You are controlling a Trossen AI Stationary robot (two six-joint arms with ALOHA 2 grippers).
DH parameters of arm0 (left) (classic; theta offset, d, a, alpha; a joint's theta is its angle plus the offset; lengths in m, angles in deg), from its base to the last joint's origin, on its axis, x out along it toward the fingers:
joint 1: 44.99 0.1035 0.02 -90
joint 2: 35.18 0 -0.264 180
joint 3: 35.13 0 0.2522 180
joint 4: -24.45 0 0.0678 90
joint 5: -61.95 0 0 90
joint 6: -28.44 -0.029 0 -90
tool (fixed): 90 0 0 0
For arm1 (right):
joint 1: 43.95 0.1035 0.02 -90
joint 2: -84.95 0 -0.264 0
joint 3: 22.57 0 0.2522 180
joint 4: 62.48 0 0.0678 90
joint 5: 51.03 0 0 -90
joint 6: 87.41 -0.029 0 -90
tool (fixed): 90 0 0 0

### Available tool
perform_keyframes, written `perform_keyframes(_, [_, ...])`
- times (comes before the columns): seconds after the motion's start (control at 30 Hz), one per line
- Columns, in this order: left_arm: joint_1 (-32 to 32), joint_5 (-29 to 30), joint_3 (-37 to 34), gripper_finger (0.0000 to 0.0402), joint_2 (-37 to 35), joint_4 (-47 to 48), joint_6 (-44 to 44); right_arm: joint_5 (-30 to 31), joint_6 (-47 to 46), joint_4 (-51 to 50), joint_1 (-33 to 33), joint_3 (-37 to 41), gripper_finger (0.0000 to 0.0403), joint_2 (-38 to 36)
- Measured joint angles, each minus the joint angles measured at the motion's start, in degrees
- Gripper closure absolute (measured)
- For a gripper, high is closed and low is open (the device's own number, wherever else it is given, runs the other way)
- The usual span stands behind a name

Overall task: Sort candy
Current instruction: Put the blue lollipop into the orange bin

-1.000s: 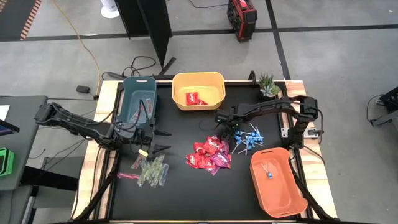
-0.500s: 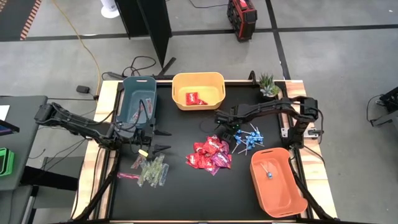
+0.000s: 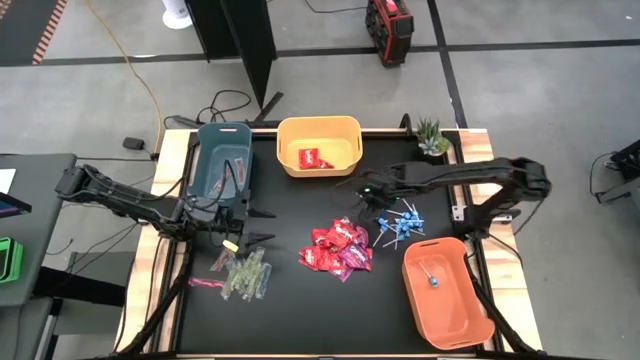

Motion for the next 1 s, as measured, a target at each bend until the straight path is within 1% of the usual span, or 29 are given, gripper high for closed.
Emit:
perform_keyframes(0.1, [0.0, 0.0, 0.0, 0.0134, 0.0, 0.0, 0.0, 0.0, -1.2, 0.2, 2.3, 0.0, 0.0403, -5.9])
perform_keyframes(0.23, [0.0, 0.0, 0.0, 0.0134, 0.0, 0.0, 0.2, -0.1, -6.0, -1.9, 8.3, 0.0, 0.0403, -13.9])
perform_keyframes(0.33, [0.0, 0.0, 0.0, 0.0134, 0.0, 0.0, 0.2, -0.2, -12.7, -6.4, 15.2, 0.0, 0.0403, -18.3])
perform_keyframes(0.43, [0.0, 0.0, 0.0, 0.0134, 0.0, 0.0, 0.2, -0.2, -22.4, -12.0, 23.6, 0.0, 0.0403, -20.7])
perform_keyframes(0.6, [0.0, 0.0, 0.0, 0.0134, 0.0, 0.0, 0.2, -0.2, -40.7, -18.2, 38.2, 0.0, 0.0403, -20.7])
perform_keyframes(0.7, [0.0, 0.1, 0.0, 0.0134, 0.0, 0.0, -0.1, 0.0, -52.6, -21.3, 44.7, 0.0, 0.0403, -19.0])
perform_keyframes(0.8, [0.0, 0.3, 0.0, 0.0134, 0.0, 0.0, -0.1, 0.1, -64.5, -25.3, 49.1, 0.0, 0.0400, -16.5])
perform_keyframes(0.87, [0.0, 0.3, 0.0, 0.0134, 0.0, 0.0, 0.3, 0.2, -69.7, -27.3, 51.0, 0.0, 0.0388, -14.7])
perform_keyframes(0.93, [0.0, 0.4, 0.0, 0.0134, 0.0, 0.0, 1.3, 0.2, -72.9, -28.0, 52.4, 0.0, 0.0366, -12.9])
perform_keyframes(1.0, [0.0, 0.5, 0.0, 0.0134, 0.0, 0.0, 2.4, 0.2, -75.1, -28.3, 53.2, 0.0, 0.0334, -11.5])
